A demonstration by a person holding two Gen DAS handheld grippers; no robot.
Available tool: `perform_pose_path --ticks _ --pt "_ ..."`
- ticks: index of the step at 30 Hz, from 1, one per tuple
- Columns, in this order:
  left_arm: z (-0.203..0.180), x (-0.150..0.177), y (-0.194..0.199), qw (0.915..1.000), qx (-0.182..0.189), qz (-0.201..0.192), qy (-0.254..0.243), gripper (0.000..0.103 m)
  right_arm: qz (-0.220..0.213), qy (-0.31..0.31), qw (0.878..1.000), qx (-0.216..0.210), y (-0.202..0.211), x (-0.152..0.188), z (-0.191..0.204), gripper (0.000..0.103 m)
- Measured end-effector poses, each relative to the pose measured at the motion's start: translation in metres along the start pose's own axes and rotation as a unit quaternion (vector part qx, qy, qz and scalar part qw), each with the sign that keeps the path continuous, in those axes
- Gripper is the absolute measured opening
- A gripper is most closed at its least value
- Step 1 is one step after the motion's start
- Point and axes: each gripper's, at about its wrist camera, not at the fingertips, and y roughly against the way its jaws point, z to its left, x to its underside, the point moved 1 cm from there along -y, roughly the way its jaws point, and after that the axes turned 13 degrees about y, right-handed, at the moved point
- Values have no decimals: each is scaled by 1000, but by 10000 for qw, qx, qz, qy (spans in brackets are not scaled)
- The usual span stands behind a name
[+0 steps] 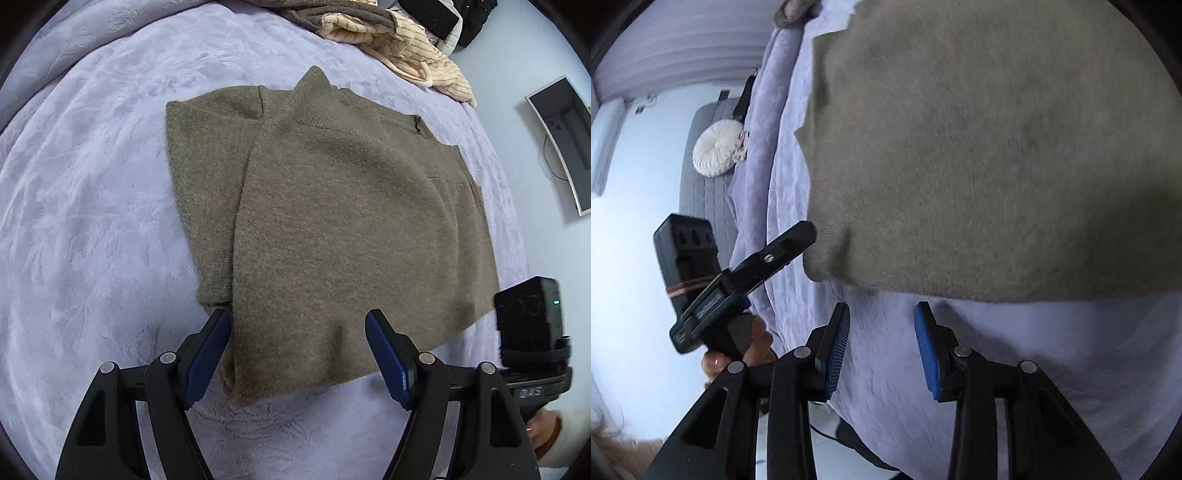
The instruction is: Fold small clothes
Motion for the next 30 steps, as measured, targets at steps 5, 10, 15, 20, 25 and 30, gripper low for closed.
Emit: perform_pose_path --ticks 5,10,15,20,25,30 --pt "13 2 -14 9989 107 442 114 7 -848 -881 9924 -93 -11 6 -20 40" --pt "10 10 14 9987 484 131 101 7 -965 -662 9930 -179 -2 -5 -6 8" --pt "22 41 16 9991 386 137 93 7 -622 -115 9977 250 5 6 3 8" --pt "46 50 -8 9994 60 136 322 8 -378 -220 9977 521 -6 14 -19 7" --pt "40 58 12 9982 -543 -193 179 16 -113 6 9978 659 -4 12 -9 7" --pt "21 46 37 9932 -953 -665 -46 18 102 474 9941 974 25 23 4 11"
